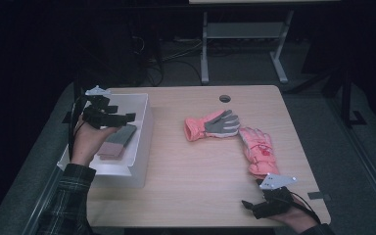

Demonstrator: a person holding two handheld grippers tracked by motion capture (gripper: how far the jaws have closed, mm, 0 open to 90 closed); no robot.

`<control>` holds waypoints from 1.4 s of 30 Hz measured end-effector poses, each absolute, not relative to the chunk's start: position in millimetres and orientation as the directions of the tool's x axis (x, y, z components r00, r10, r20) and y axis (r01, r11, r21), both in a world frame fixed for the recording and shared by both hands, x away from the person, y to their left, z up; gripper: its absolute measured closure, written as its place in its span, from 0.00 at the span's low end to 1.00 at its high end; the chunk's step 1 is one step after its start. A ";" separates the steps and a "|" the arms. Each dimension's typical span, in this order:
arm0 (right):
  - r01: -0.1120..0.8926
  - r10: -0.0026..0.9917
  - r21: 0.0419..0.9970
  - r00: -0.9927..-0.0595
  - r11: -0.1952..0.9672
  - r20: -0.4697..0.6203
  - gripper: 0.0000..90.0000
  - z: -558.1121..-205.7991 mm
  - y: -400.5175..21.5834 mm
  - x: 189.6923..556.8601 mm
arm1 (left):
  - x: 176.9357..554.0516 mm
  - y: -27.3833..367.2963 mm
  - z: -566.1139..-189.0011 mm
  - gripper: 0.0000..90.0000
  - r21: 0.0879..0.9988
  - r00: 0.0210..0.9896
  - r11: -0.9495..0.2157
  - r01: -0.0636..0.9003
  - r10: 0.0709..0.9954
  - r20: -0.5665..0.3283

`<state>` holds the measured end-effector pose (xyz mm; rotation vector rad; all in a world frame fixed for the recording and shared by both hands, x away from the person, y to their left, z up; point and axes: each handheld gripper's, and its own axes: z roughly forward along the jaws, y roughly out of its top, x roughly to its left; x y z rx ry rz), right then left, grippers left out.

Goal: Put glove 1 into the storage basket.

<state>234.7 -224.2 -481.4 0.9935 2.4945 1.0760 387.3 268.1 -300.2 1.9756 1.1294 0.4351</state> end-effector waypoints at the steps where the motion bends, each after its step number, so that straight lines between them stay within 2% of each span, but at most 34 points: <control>1: 0.492 0.675 0.716 -0.737 0.495 0.039 0.10 -481.4 -224.2 234.7 | 386.1 263.9 -297.4 0.20 0.783 0.558 -0.283 0.554 0.824 -0.096; 9: 0.491 0.675 0.717 -0.737 0.495 0.039 0.10 -481.4 -224.3 234.8 | 374.8 226.3 -286.0 0.19 0.797 0.681 -0.343 0.497 0.723 -0.114; 19: 0.490 0.674 0.717 -0.738 0.495 0.039 0.10 -481.4 -224.3 234.8 | 356.1 179.5 -289.3 0.19 0.805 0.781 -0.403 0.435 0.614 -0.114; 28: 0.489 0.673 0.717 -0.738 0.497 0.037 0.10 -481.2 -224.1 235.0 | 333.8 142.1 -317.6 0.19 0.787 0.844 -0.473 0.396 0.525 -0.108; 38: 0.493 0.674 0.712 -0.738 0.499 0.038 0.10 -480.7 -224.2 234.9 | 309.5 116.0 -365.3 0.18 0.767 0.875 -0.526 0.368 0.475 -0.095; 42: 0.505 0.681 0.702 -0.731 0.502 0.038 0.15 -478.4 -225.2 234.7 | 301.0 113.3 -388.8 0.18 0.753 0.882 -0.555 0.354 0.465 -0.071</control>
